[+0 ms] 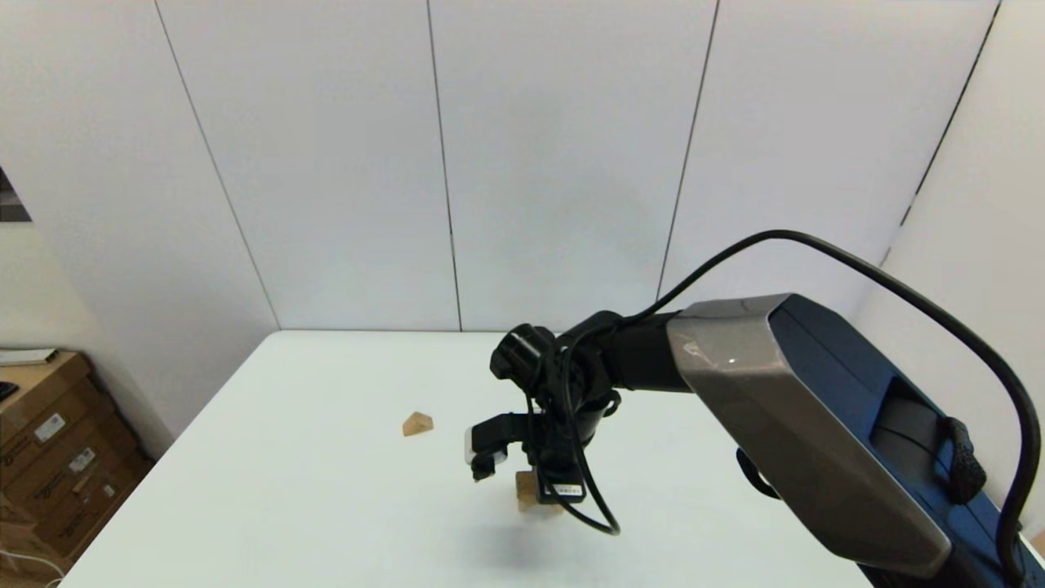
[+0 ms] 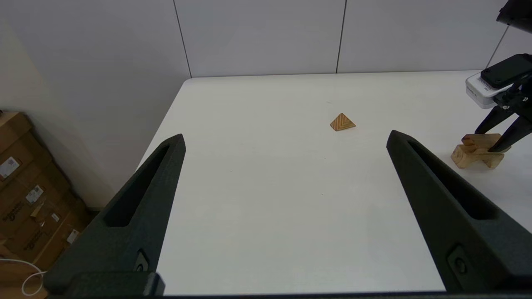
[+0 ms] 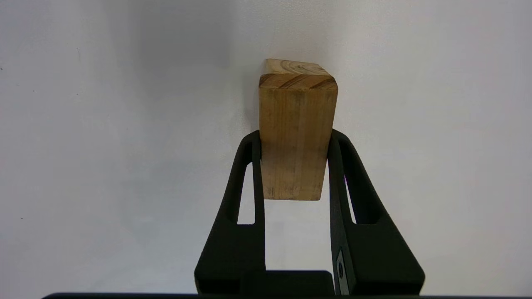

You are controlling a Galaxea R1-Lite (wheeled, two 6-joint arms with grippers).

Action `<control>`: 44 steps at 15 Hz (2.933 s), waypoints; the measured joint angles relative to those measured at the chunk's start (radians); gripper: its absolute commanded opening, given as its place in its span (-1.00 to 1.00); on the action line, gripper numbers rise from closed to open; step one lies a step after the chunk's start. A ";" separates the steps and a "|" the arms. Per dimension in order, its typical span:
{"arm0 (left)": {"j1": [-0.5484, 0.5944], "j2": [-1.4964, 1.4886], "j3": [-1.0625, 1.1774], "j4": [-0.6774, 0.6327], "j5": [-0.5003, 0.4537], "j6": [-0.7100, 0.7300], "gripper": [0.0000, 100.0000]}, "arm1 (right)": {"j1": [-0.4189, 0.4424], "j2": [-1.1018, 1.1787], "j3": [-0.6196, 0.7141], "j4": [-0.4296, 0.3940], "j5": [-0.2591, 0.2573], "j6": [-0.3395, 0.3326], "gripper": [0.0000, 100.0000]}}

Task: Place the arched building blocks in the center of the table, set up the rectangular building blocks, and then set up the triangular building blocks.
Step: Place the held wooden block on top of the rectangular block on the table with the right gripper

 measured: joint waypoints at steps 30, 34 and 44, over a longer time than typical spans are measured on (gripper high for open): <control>0.000 0.000 0.000 0.000 0.000 0.000 1.00 | -0.003 0.010 0.000 0.003 0.000 -0.003 -1.00; 0.000 0.000 0.000 0.000 0.000 0.001 1.00 | -0.003 0.010 0.000 0.002 0.000 -0.001 -1.00; 0.000 0.000 0.000 0.000 0.000 0.000 1.00 | -0.004 0.008 0.001 0.006 -0.001 -0.003 -1.00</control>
